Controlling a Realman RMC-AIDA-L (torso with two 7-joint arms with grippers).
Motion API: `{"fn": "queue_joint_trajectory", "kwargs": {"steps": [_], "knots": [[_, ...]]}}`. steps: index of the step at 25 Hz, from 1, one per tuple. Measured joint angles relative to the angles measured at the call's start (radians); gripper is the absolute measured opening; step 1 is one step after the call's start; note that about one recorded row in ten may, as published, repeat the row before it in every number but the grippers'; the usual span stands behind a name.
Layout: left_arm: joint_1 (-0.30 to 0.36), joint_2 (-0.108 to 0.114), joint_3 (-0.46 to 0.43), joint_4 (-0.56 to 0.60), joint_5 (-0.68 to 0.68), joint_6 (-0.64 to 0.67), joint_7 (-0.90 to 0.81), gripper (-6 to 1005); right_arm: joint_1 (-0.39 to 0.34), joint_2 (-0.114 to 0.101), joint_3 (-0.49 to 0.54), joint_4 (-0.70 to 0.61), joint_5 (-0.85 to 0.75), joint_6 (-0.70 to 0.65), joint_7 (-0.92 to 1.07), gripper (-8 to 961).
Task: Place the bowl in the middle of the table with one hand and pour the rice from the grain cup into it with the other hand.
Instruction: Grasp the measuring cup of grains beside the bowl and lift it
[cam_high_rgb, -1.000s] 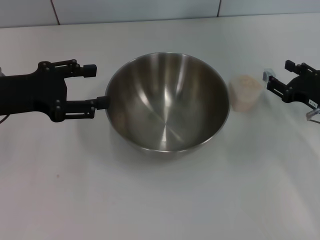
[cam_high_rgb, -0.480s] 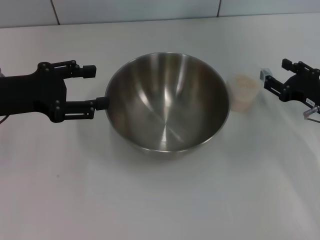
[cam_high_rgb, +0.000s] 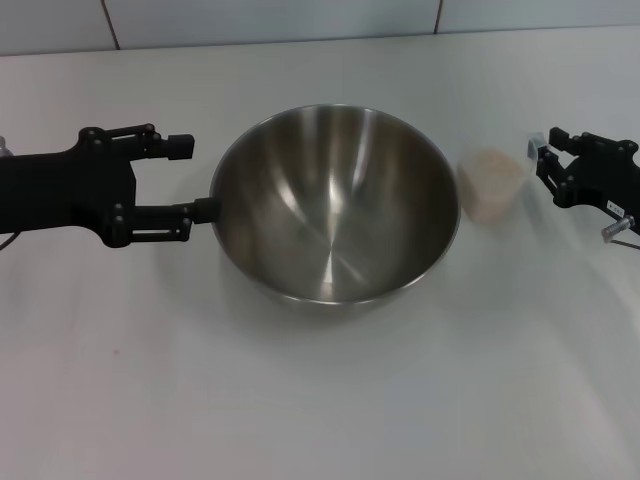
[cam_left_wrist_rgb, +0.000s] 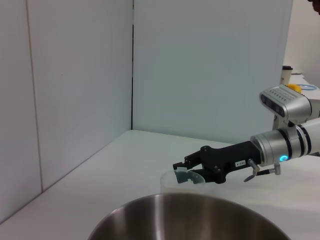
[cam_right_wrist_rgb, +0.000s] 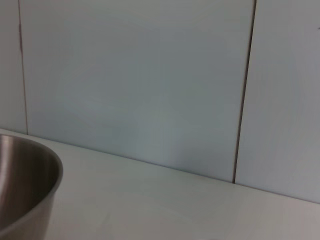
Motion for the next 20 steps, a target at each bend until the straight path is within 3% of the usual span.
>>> {"fn": "queue_joint_trajectory", "kwargs": {"steps": [14,20], "knots": [[-0.001,-0.002,-0.003,0.002,0.005,0.0,0.0,798,-0.001,-0.001,0.001,-0.003,0.0,-0.001,-0.019,65],[-0.002,-0.003,-0.003,0.003,0.005,-0.002,0.0,798,-0.001,0.002,0.01,0.029,0.068,-0.041,-0.172,38]]}}
